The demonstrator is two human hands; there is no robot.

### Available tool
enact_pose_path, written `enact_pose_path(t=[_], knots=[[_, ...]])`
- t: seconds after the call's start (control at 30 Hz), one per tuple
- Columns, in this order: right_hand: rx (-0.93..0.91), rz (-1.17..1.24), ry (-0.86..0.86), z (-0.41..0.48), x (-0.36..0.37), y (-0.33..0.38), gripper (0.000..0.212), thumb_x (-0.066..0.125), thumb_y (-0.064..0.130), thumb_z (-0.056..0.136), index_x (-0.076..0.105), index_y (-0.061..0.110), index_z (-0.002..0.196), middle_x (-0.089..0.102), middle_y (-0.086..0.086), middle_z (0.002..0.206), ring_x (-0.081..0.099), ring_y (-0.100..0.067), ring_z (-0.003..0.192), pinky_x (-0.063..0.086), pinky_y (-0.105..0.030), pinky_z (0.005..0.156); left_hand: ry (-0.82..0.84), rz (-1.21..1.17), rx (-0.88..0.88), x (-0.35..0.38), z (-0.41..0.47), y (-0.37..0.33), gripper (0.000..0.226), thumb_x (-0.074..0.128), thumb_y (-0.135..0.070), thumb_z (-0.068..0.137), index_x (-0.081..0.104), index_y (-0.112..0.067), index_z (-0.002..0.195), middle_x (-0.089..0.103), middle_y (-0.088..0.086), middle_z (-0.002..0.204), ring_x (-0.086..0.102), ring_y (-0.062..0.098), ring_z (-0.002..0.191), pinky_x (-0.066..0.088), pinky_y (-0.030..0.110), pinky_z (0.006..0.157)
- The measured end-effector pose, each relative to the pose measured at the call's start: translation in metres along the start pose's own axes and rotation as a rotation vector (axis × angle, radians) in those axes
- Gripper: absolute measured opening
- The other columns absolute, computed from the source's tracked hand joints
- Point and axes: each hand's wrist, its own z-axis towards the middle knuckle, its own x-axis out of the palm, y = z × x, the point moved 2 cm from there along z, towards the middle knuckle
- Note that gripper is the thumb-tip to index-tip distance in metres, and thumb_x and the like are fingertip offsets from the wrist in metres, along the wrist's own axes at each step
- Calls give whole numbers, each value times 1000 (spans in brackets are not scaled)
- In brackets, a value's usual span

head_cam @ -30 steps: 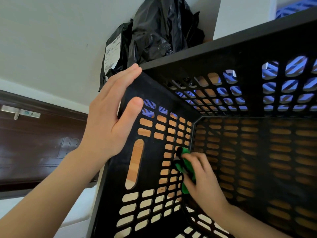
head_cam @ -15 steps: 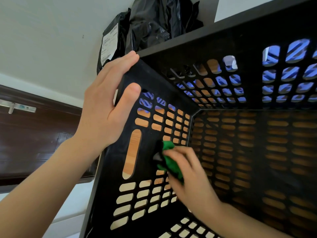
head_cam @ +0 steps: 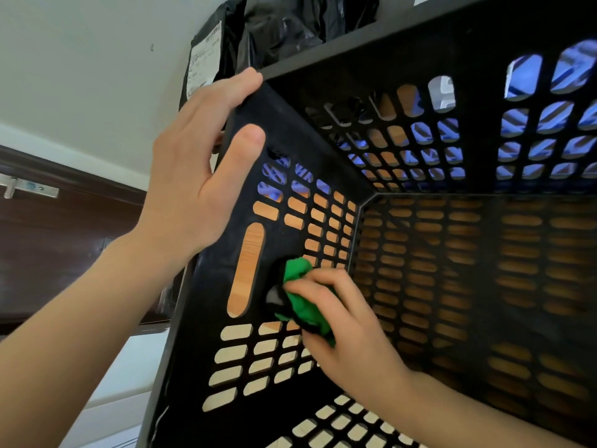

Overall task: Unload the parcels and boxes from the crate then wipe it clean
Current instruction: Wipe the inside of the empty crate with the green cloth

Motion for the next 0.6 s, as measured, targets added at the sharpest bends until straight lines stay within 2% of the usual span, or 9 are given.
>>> enact_pose_path(t=[0.07, 0.13, 0.2, 0.3, 0.4, 0.47, 0.53, 0.6], knots=[[81, -65, 41, -6, -2, -18, 64, 71, 2, 77, 49, 26, 132, 37, 11, 131, 39, -7, 127, 42, -28, 106, -5, -1, -6, 0, 0, 0, 46, 35, -34, 102, 47, -14, 142, 52, -3, 140, 49, 9, 126, 37, 22, 104], [256, -66, 94, -11, -4, -35, 59, 68, 4, 82, 48, 25, 133, 36, 13, 131, 38, -6, 126, 43, -30, 106, -9, -7, -9, 1, 0, 0, 46, 34, -33, 102, 47, -14, 142, 52, -2, 140, 48, 9, 129, 37, 24, 106], [370, -41, 112, -15, -5, -41, 55, 66, 7, 86, 46, 26, 134, 34, 15, 130, 38, -3, 124, 41, -29, 106, -14, -18, -9, 2, 1, 1, 46, 34, -33, 102, 47, -14, 142, 52, -3, 140, 46, 8, 131, 37, 21, 106], [266, -33, 20, -13, -4, -27, 57, 67, 7, 84, 47, 27, 134, 37, 17, 130, 39, -1, 126, 42, -27, 106, -22, -49, -15, 3, 0, 3, 46, 34, -33, 102, 48, -14, 141, 52, -4, 140, 46, 5, 131, 34, 11, 101], [26, 6, 3, -9, 4, 2, 65, 69, 4, 78, 45, 31, 132, 38, 13, 131, 40, -8, 127, 38, -21, 107, -30, -81, 2, 3, -1, 3, 46, 34, -33, 102, 49, -14, 140, 53, -3, 139, 46, 7, 131, 34, 11, 101], [-72, -20, 17, -9, 8, 5, 68, 71, 4, 75, 43, 29, 133, 38, 9, 131, 41, -11, 126, 35, -20, 108, -26, -101, 3, 4, -1, 4, 46, 34, -33, 101, 49, -14, 140, 53, -4, 138, 47, 7, 130, 35, 12, 100], [-55, -118, 36, -12, 7, -9, 70, 74, 4, 74, 44, 27, 132, 36, 8, 132, 39, -10, 127, 37, -23, 108, -32, -122, -9, 4, -1, 4, 46, 34, -33, 100, 50, -15, 139, 54, -5, 137, 48, 8, 129, 36, 12, 99], [94, -187, 97, -19, 4, -29, 68, 74, 5, 77, 44, 27, 134, 33, 10, 133, 37, -8, 129, 40, -29, 108, -42, -128, -15, 3, -1, 4, 46, 34, -33, 100, 51, -15, 139, 54, -6, 136, 48, 8, 128, 36, 13, 99]])
